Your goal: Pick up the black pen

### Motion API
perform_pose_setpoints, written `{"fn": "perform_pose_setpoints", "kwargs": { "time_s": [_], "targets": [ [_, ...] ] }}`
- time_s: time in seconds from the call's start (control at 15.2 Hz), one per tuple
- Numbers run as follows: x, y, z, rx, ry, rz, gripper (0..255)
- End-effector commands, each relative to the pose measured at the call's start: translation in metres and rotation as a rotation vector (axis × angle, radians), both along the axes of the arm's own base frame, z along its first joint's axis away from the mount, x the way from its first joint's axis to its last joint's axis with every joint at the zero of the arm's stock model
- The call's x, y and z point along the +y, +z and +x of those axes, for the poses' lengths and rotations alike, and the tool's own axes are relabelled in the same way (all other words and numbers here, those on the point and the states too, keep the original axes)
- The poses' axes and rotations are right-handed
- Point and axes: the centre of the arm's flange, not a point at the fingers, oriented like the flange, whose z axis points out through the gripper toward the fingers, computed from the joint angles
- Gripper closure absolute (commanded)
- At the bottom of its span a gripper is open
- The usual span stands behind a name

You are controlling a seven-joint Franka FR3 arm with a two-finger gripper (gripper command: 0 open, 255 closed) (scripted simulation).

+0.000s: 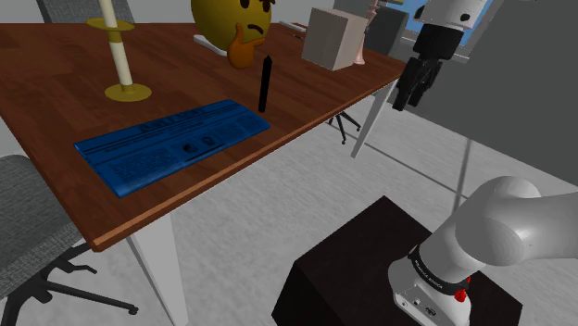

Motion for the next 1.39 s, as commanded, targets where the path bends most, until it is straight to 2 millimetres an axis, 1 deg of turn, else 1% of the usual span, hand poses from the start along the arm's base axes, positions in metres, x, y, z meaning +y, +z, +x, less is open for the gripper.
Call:
{"fn": "perform_pose_setpoints", "kwargs": {
  "time_s": [0.0, 1.32],
  "targets": [
    [0.000, 0.000, 0.000, 0.000, 0.000, 0.000, 0],
    [0.158, 0.043, 0.197, -0.078, -0.044, -0.028, 0]
  ]
}}
